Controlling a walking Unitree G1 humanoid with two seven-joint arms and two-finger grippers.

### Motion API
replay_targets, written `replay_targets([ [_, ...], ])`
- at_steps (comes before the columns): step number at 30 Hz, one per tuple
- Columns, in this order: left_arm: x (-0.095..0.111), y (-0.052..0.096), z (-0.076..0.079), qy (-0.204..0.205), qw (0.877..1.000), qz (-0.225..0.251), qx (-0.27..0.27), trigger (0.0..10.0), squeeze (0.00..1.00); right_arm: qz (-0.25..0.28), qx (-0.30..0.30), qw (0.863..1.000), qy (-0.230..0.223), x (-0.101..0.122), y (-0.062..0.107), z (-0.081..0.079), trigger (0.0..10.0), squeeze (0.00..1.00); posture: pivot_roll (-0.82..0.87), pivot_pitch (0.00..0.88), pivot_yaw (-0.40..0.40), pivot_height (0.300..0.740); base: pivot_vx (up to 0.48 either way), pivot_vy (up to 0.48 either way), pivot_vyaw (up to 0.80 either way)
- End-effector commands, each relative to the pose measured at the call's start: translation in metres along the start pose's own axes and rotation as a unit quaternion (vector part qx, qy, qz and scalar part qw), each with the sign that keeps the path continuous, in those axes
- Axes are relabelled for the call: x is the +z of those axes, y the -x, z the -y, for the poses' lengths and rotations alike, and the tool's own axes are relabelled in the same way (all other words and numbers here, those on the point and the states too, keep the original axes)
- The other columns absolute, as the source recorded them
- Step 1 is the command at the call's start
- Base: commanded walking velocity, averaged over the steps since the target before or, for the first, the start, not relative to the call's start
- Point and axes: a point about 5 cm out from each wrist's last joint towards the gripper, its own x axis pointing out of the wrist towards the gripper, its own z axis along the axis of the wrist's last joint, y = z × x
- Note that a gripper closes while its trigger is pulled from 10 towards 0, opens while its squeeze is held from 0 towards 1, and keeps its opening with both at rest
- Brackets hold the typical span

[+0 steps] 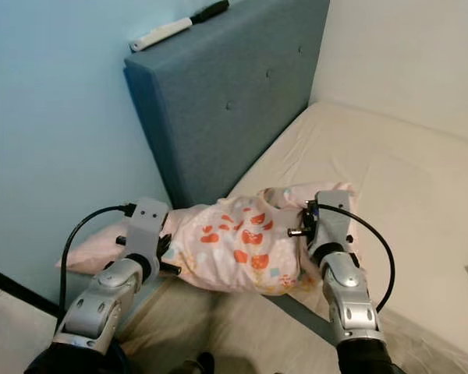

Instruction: Clean up the room

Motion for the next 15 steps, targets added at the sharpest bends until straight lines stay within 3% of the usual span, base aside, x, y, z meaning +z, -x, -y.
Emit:
replay_targets([
  [1, 0.0070, 0.0003, 0.0072, 0.002, 1.000, 0.014, -0.014, 10.0, 0.00, 0.016, 0.010, 1.000, 0.001, 0.0049, 0.0005, -0.0037, 10.0, 0.00, -0.03, 0.180, 0.023, 0.740, 0.000, -0.480, 0.00],
  [5, 0.0056, -0.0001, 0.0073, 0.007, 1.000, 0.004, -0.015, 10.0, 0.00, 0.015, 0.010, 1.000, 0.000, 0.0046, 0.0007, -0.0039, 10.0, 0.00, -0.03, 0.180, 0.023, 0.740, 0.000, -0.480, 0.00],
  [10, 0.0045, -0.0007, 0.0060, 0.000, 1.000, -0.005, -0.017, 10.0, 0.00, 0.015, 0.010, 1.000, 0.000, 0.0047, 0.0007, -0.0037, 10.0, 0.00, -0.03, 0.183, 0.022, 0.740, 0.000, 0.000, 0.00],
  [15, 0.0049, -0.0009, 0.0050, -0.002, 1.000, -0.006, -0.015, 10.0, 0.00, 0.015, 0.009, 1.000, 0.000, 0.0047, 0.0014, -0.0039, 10.0, 0.00, -0.03, 0.185, 0.023, 0.740, 0.000, 0.458, 0.00],
])
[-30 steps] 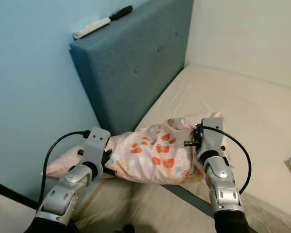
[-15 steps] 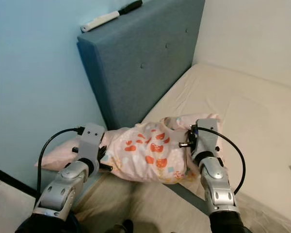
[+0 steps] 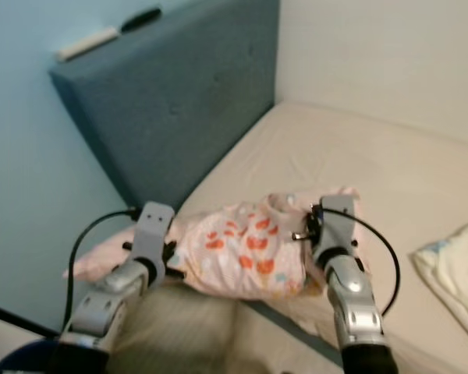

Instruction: Clean up the room

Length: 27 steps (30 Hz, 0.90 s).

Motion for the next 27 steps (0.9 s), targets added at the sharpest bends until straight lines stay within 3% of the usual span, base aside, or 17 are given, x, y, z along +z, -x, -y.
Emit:
replay_targets([
  [1, 0.005, 0.000, -0.002, -0.006, 1.000, 0.014, 0.003, 10.0, 0.00, 0.015, 0.019, 1.000, -0.006, 0.005, -0.001, -0.011, 10.0, 0.00, -0.03, 0.190, 0.024, 0.740, 0.000, 0.000, 0.00],
  [4, 0.004, -0.001, -0.004, -0.002, 1.000, 0.003, 0.017, 10.0, 0.00, 0.015, 0.017, 1.000, -0.006, 0.005, -0.001, -0.011, 10.0, 0.00, -0.03, 0.191, 0.024, 0.740, 0.000, 0.000, 0.00],
  [16, 0.016, -0.001, -0.005, -0.022, 0.998, 0.051, 0.025, 10.0, 0.00, 0.023, 0.009, 1.000, -0.007, 0.007, -0.002, -0.007, 10.0, 0.00, -0.03, 0.194, 0.020, 0.740, 0.000, 0.000, 0.00],
  [27, 0.027, 0.000, -0.007, 0.017, 0.996, 0.089, 0.022, 10.0, 0.00, 0.030, 0.002, 1.000, -0.007, 0.010, -0.003, -0.004, 10.0, 0.00, -0.03, 0.196, 0.019, 0.740, 0.101, 0.000, 0.00],
])
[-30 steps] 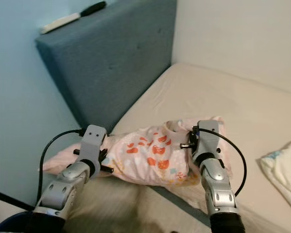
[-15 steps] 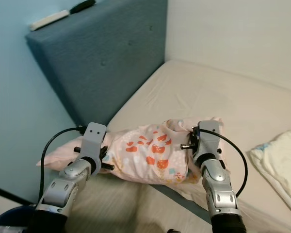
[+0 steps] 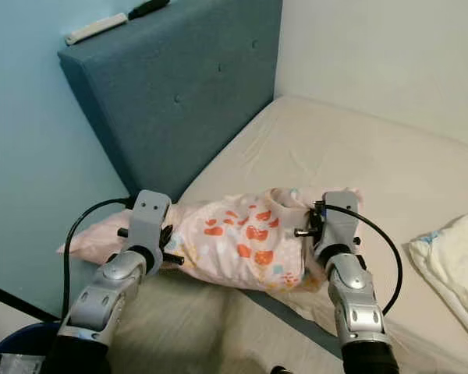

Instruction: Clean up the room

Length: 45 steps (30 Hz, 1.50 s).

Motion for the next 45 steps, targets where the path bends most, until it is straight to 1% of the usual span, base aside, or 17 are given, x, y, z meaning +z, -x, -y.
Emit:
replay_targets([
  [1, 0.0125, 0.0005, 0.0028, 0.007, 0.999, 0.035, -0.011, 10.0, 0.00, 0.024, 0.006, 1.000, -0.001, 0.0075, -0.0011, -0.0028, 10.0, 0.00, -0.03, 0.195, 0.019, 0.740, 0.360, 0.000, 0.00],
  [18, 0.0131, 0.0005, -0.0015, 0.021, 0.999, 0.043, -0.003, 10.0, 0.00, 0.025, 0.003, 1.000, 0.001, 0.0081, -0.0006, -0.0004, 10.0, 0.00, -0.03, 0.197, 0.017, 0.740, 0.386, 0.000, 0.00],
  [29, 0.0128, 0.0004, -0.0059, 0.018, 0.999, 0.044, 0.001, 10.0, 0.00, 0.023, 0.006, 1.000, 0.002, 0.0069, -0.0007, -0.0012, 10.0, 0.00, -0.03, 0.186, 0.015, 0.740, 0.378, 0.000, 0.00],
  [45, 0.0124, 0.0005, -0.0057, 0.016, 0.999, 0.044, -0.003, 10.0, 0.00, 0.020, 0.009, 1.000, 0.002, 0.0050, -0.0002, -0.0026, 10.0, 0.00, -0.03, 0.178, 0.018, 0.740, 0.363, 0.000, 0.00],
])
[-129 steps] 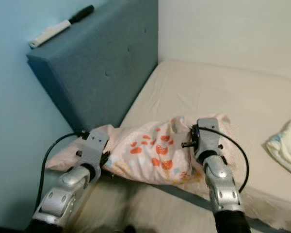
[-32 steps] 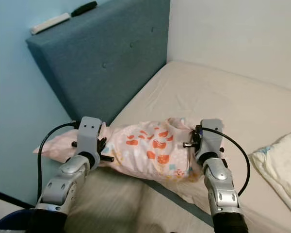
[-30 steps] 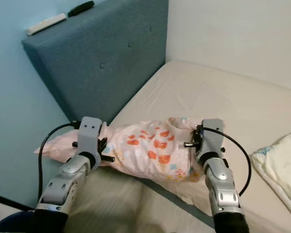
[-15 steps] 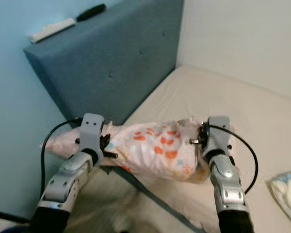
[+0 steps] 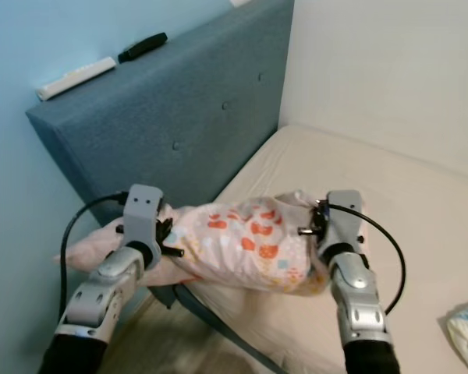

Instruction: Clean up the room

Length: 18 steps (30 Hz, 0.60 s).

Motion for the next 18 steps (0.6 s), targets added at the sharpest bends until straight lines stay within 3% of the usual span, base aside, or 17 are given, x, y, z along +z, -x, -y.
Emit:
replay_targets([
  [1, 0.0068, 0.0003, 0.0031, -0.003, 1.000, 0.022, -0.008, 10.0, 0.00, 0.012, 0.007, 1.000, 0.000, 0.0029, 0.0007, -0.0019, 10.0, 0.00, -0.03, 0.177, 0.020, 0.740, 0.356, 0.000, 0.00],
  [18, 0.0075, -0.0002, 0.0014, -0.003, 1.000, 0.021, -0.009, 10.0, 0.00, 0.010, 0.007, 1.000, -0.001, 0.0015, 0.0007, -0.0026, 10.0, 0.00, -0.03, 0.186, 0.021, 0.740, 0.351, 0.000, 0.00],
])
